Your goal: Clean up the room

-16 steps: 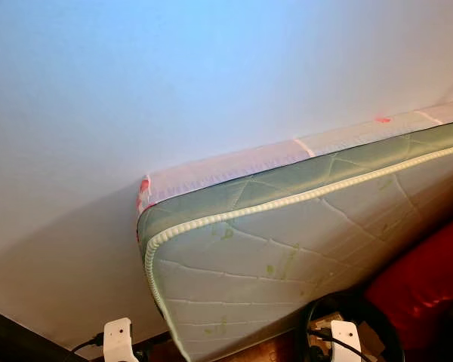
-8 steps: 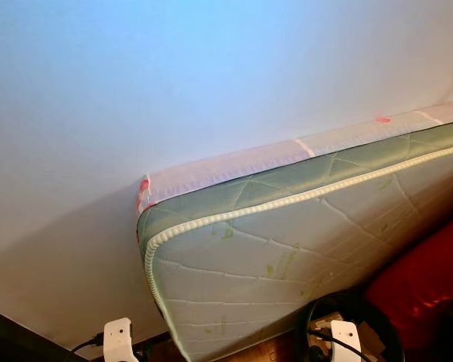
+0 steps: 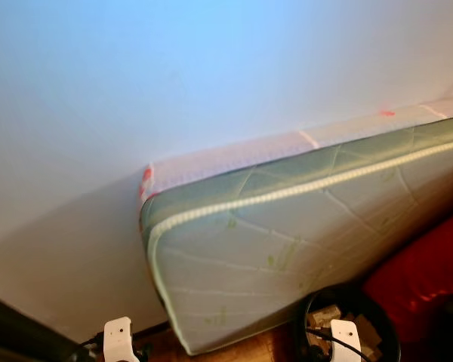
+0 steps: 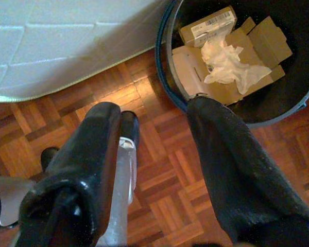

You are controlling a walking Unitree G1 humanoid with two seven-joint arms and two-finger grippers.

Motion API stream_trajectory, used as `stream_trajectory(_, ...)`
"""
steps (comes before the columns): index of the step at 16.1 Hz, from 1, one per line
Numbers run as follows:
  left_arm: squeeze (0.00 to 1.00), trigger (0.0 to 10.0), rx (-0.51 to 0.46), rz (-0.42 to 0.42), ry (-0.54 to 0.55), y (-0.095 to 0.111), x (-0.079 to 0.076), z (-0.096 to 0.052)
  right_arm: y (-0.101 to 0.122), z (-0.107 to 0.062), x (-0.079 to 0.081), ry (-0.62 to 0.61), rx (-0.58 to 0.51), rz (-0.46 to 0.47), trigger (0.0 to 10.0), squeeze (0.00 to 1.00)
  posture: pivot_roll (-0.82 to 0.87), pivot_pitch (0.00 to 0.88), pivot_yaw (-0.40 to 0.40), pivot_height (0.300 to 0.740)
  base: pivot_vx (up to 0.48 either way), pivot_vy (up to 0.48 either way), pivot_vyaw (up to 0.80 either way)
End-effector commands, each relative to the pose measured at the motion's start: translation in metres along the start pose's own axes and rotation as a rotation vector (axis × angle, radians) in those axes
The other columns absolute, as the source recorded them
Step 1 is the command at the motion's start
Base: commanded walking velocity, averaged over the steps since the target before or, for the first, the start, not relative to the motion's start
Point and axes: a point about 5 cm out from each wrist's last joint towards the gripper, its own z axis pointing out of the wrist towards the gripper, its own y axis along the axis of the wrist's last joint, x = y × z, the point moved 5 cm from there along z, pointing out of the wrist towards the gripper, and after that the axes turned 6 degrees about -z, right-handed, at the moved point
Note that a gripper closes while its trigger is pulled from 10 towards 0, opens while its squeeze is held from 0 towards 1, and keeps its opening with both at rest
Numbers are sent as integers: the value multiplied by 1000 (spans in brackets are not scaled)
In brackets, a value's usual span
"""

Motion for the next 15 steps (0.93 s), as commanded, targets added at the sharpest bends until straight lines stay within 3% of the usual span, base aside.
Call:
stream_trajectory(1, 0, 10000, 103, 100, 94, -33, 51, -18, 5, 0, -21, -38, 28, 25, 10000, 0, 33, 0, 12, 740, -274, 0, 0)
stream_trajectory(3, 0, 10000, 105, 100, 95, -34, 51, -18, 4, 0, -22, -38, 30, 24, 10000, 0, 35, 0, 10, 740, -272, 0, 0)
stream_trajectory(11, 0, 10000, 103, 94, 102, -34, 51, -18, 4, -1, -22, -40, 34, 28, 10000, 0, 35, 0, 9, 740, 0, 0, 0)
stream_trajectory(15, 0, 10000, 100, 92, 102, -31, 52, -18, 3, 0, -21, -33, 43, 15, 10000, 0, 36, 0, 9, 740, 0, 0, -800)
